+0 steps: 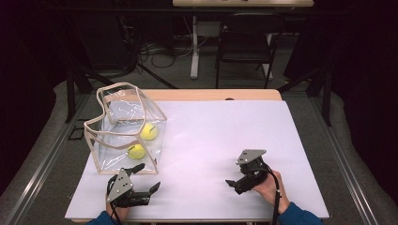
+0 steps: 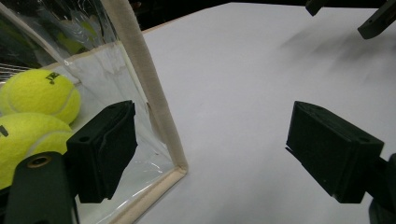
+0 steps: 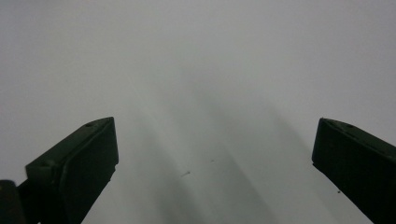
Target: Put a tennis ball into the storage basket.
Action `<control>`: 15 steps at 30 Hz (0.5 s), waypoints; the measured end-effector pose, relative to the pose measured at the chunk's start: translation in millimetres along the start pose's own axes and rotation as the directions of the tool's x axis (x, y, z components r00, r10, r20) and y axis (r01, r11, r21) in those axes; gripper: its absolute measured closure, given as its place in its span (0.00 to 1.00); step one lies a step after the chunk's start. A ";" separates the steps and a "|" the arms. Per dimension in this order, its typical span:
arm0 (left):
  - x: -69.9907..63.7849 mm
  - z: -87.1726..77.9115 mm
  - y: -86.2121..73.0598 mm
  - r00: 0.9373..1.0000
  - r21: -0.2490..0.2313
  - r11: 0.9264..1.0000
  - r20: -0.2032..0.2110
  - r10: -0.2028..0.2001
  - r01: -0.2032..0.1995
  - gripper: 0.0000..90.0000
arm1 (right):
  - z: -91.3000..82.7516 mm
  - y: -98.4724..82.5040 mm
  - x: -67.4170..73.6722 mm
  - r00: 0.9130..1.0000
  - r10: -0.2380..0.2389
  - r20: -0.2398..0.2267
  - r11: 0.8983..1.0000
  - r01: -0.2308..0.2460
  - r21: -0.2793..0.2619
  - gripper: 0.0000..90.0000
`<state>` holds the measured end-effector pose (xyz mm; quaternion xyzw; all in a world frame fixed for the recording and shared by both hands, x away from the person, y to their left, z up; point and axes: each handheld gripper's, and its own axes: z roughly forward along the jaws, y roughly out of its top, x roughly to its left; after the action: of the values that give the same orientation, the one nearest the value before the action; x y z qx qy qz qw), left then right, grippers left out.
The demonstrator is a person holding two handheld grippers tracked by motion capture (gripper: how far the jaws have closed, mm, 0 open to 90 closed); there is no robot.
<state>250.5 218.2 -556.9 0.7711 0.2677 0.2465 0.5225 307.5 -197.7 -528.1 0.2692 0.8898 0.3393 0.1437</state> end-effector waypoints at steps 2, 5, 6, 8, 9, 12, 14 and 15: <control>0.1 0.4 -0.3 1.000 0.003 1.000 0.001 -0.006 0.006 0.17 | -0.6 -3.7 0.4 1.000 0.009 0.008 1.000 -0.009 -0.002 0.00; 0.3 0.0 -0.5 1.000 0.002 1.000 0.003 -0.006 0.006 0.18 | -1.5 -9.7 -0.1 1.000 0.016 0.024 1.000 -0.016 -0.005 0.00; 0.3 -0.2 -0.5 1.000 0.000 1.000 0.003 -0.005 0.005 0.17 | -2.1 -11.4 -0.5 0.999 0.021 0.026 1.000 -0.021 -0.008 0.00; 0.0 -0.5 -0.4 1.000 -0.003 1.000 0.003 -0.005 0.005 0.17 | -3.7 -14.2 -1.2 0.999 0.027 0.028 1.000 -0.027 -0.009 0.00; -0.1 -0.5 -0.4 1.000 -0.001 1.000 0.003 -0.004 0.004 0.18 | -4.5 -15.5 -0.6 0.999 0.033 0.029 0.999 -0.033 -0.011 0.00; 0.0 -0.6 -0.2 1.000 -0.002 1.000 0.003 -0.005 0.005 0.17 | -6.9 -19.8 0.6 0.999 0.037 0.028 0.999 -0.037 -0.017 0.00; 0.3 0.3 -0.4 1.000 0.002 1.000 0.005 -0.006 0.006 0.17 | -8.6 -22.8 0.9 0.999 0.038 0.033 0.999 -0.038 -0.020 0.00; 0.3 0.5 -0.5 1.000 0.004 1.000 0.005 -0.006 0.006 0.18 | -9.1 -24.4 1.2 0.999 0.044 0.030 0.999 -0.044 -0.021 0.00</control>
<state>251.0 218.2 -557.5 0.7719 0.2691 0.2424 0.5225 293.2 -217.1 -538.2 0.2924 0.8779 0.3471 0.1525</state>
